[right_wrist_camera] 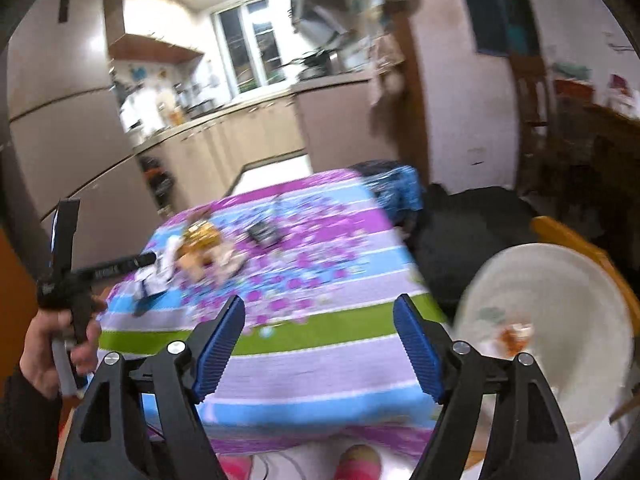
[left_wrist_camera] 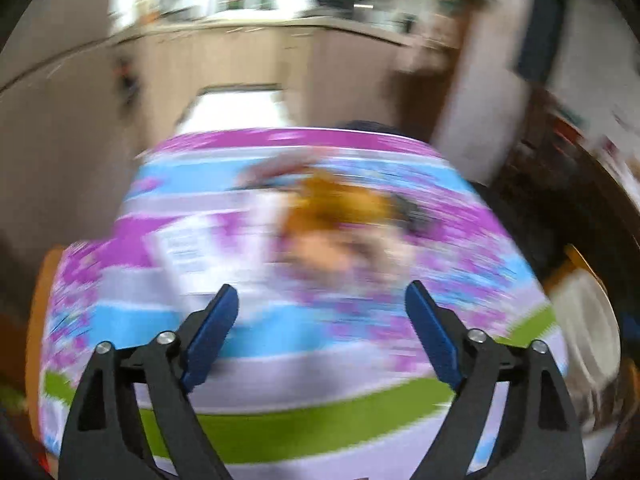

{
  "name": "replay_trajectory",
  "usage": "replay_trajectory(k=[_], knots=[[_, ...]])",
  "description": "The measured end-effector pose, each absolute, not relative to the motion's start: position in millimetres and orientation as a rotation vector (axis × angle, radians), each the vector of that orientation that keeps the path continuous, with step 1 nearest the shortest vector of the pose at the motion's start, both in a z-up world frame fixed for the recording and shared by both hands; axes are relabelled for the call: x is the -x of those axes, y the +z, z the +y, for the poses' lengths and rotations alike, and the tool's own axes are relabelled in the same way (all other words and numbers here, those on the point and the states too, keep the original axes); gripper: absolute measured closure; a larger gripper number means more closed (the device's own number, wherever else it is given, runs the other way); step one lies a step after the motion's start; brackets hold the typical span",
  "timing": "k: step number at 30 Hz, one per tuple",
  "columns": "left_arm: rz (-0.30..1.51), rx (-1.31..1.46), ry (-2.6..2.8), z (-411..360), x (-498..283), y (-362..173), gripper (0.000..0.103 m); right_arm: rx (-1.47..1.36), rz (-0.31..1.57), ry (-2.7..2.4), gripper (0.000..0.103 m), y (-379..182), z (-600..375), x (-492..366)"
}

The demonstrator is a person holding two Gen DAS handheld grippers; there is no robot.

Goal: Collect trash
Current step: 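Return both tools over the table toward the alcohol wipes pack, then grasp the alcohol wipes pack with left tool while right tool grasps the grain bag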

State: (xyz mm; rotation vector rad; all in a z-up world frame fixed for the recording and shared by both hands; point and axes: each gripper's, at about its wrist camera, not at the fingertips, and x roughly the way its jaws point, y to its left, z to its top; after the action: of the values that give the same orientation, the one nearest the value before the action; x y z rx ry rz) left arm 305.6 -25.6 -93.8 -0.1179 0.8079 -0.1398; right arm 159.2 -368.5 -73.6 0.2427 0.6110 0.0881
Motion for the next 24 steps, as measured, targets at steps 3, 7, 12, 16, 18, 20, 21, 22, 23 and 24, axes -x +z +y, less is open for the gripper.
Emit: replay_trajectory(k=[3,7,12,16,18,20,21,22,23,24], knots=[[0.841,0.186,-0.005,31,-323,-102,0.01,-0.228,0.632,0.144,0.023,-80,-340,-172],[0.923,0.208,0.077,63,-351,-119,0.01,-0.214,0.655,0.189,0.021,-87,-315,-184],[0.963,0.14,0.058,43,-371,-131,0.009,-0.206,0.682,0.207,0.021,-96,-310,-193],[0.96,0.096,0.108,37,-380,-143,0.008,-0.199,0.692,0.219,0.021,-99,-312,-200],[0.95,0.107,0.117,40,-382,-147,0.005,-0.196,0.699,0.223,0.021,-102,-312,-202],[0.941,0.123,0.105,44,-381,-150,0.005,-0.193,0.707,0.228,0.021,-105,-311,-204],[0.939,0.122,0.1,46,-380,-151,0.006,-0.193,0.71,0.23,0.021,-106,-311,-205],[0.943,0.125,0.083,48,-379,-152,0.009,-0.192,0.713,0.233,0.021,-106,-310,-206],[0.947,0.137,0.058,49,-378,-153,0.026,-0.192,0.713,0.236,0.021,-106,-308,-208],[0.961,0.16,0.018,52,-375,-153,0.042,-0.19,0.713,0.24,0.021,-106,-306,-209]])
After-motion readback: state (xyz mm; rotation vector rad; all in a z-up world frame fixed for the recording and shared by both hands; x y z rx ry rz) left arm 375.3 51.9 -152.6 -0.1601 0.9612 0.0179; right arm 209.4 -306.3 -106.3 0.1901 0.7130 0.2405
